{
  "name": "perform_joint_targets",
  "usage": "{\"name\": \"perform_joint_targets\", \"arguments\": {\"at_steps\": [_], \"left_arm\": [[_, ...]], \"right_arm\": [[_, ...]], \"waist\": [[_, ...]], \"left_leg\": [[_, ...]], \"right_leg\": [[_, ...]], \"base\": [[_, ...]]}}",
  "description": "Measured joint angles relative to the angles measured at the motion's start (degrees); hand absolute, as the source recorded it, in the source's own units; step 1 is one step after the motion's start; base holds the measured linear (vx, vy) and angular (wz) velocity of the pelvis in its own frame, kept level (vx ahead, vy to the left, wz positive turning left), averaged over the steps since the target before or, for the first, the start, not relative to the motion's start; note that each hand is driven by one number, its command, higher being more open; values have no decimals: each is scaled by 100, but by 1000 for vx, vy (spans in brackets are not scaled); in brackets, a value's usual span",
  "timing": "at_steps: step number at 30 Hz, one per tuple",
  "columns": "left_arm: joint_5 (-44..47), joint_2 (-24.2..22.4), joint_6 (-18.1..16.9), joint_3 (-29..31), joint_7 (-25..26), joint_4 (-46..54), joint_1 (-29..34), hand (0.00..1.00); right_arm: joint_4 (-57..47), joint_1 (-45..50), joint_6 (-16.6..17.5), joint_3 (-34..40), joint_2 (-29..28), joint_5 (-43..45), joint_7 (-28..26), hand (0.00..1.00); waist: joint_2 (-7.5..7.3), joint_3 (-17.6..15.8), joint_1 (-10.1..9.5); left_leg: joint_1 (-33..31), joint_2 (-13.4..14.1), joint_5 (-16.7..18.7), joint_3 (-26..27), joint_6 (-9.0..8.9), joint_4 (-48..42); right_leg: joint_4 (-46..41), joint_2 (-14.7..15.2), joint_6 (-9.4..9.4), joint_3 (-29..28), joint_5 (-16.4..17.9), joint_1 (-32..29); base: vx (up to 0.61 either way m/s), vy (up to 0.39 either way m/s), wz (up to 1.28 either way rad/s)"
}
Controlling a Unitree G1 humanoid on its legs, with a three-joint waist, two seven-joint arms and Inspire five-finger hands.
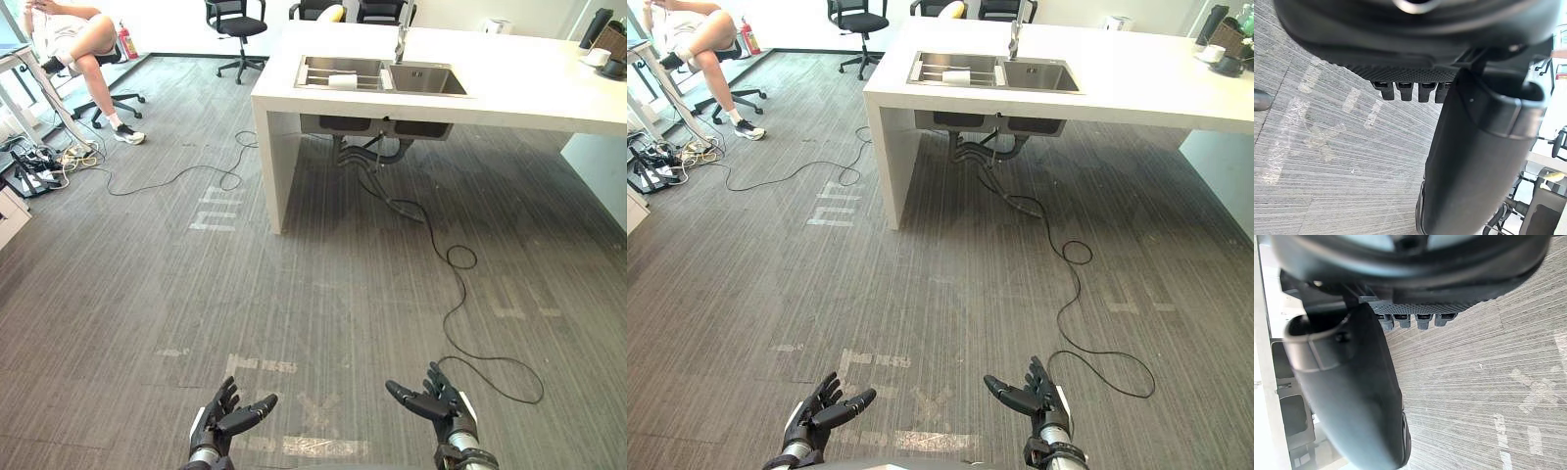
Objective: Walk over to the sink, pick up the cup, carry it to the dishwasher, place the cup inside the dishwasher, then close the dishwasher door
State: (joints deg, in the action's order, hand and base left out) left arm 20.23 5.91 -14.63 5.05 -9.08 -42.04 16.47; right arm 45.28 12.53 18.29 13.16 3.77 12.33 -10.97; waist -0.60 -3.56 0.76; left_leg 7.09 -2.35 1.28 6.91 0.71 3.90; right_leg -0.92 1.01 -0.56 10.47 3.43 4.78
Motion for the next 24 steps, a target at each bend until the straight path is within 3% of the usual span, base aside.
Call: {"name": "perform_joint_targets", "arguments": {"at_steps": [6,9,11,13,14,16,18,21,24], "left_arm": [[4,11,-37,-65,-1,430,106,100],[8,17,-59,-140,1,695,220,100],[13,22,-62,-220,1,822,237,100],[18,28,-65,-352,3,970,242,100],[43,27,-65,-377,7,980,245,100],[106,55,-71,-429,21,1088,263,100],[129,83,-69,-444,50,1111,298,100],[235,143,-69,-467,70,1326,304,100],[238,300,-68,-551,57,1491,134,100]], "right_arm": [[-261,106,3,0,3,4,20,100],[-515,181,3,4,10,18,28,100],[-653,242,4,12,23,116,35,100],[-775,319,4,20,64,155,45,100],[-775,330,4,17,69,155,45,100],[-777,365,4,-10,59,155,28,100],[-778,442,4,-26,50,155,15,100],[-807,473,4,-22,65,193,8,100],[-885,486,6,-16,173,345,-72,100]], "waist": [[0,-2,-13],[6,-34,-16],[-5,-45,-4],[-71,-138,0],[-53,-139,-13],[-86,-259,-19],[-99,-389,-26],[-110,-412,12],[-109,-431,70]], "left_leg": [[1,4,63,82,4,-80],[-84,17,299,170,92,-423],[-184,5,526,191,149,-729],[-283,-45,853,232,258,-1204],[-283,-46,928,252,290,-1279],[-157,-67,1071,312,303,-1439],[73,-54,1170,321,353,-1473],[207,101,1455,259,314,-1596],[346,366,1658,32,-13,-1670]], "right_leg": [[-59,0,16,-85,12,-19],[-429,30,45,-193,207,-136],[-938,116,5,-206,494,-319],[-1927,326,-154,-95,920,-663],[-2271,383,-165,-20,969,-794],[-3841,705,-113,289,937,-1417],[-4553,905,-144,461,1002,-1731],[-4257,1044,-190,728,1094,-2160],[-3179,924,-263,707,876,-2439]], "base": [[-8,0,-7],[-13,4,-17],[-5,7,-4],[10,37,-5],[27,43,-12],[51,30,-14],[140,2,-11],[220,-49,5],[334,-140,36]]}}
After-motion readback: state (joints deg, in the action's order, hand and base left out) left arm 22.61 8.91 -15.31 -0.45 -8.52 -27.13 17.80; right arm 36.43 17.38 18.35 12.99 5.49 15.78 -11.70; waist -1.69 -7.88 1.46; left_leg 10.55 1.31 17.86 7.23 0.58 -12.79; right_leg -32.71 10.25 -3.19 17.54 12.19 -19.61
